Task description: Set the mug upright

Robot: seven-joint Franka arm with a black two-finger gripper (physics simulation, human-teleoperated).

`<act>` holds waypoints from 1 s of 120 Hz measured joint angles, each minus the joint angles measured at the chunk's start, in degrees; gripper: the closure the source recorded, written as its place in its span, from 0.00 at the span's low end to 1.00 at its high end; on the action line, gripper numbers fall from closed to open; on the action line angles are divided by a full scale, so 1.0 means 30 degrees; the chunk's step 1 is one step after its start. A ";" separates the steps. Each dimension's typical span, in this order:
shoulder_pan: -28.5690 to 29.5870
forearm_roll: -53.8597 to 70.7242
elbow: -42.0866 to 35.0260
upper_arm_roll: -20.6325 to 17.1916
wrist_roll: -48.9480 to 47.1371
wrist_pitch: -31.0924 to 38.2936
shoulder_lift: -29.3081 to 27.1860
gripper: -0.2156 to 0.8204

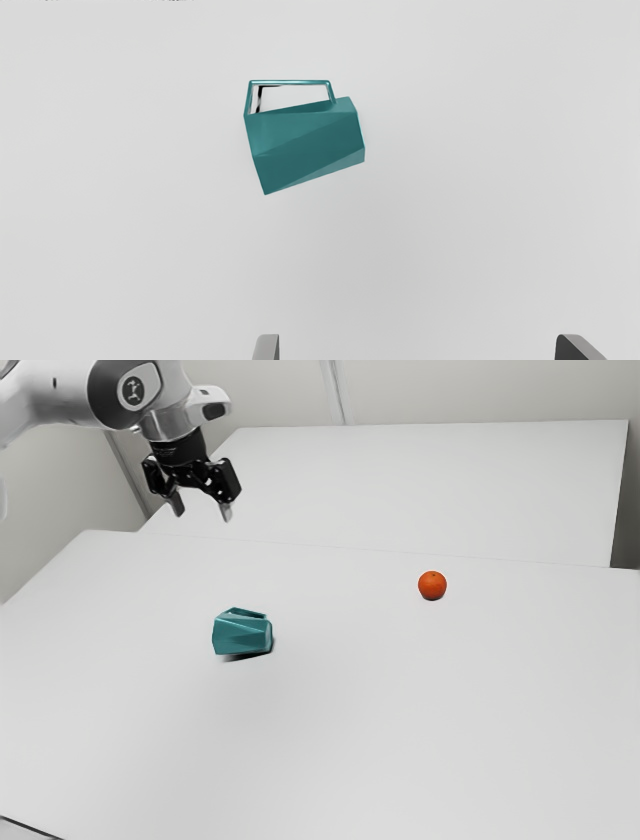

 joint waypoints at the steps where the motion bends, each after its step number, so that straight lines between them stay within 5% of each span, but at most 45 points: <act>1: -0.0031 -0.0003 0.0000 0.0008 -0.0006 -0.0001 -0.0004 0.21; 54: 0.0352 -0.2437 -0.1035 0.0069 -0.0165 -0.0178 -0.0145 0.21; 80: 0.3352 -0.6162 -0.3228 0.0051 0.1256 -0.0483 -0.0253 0.21; 120: 0.8999 -1.0617 -0.7143 0.0061 0.9803 0.2133 -0.0225 0.21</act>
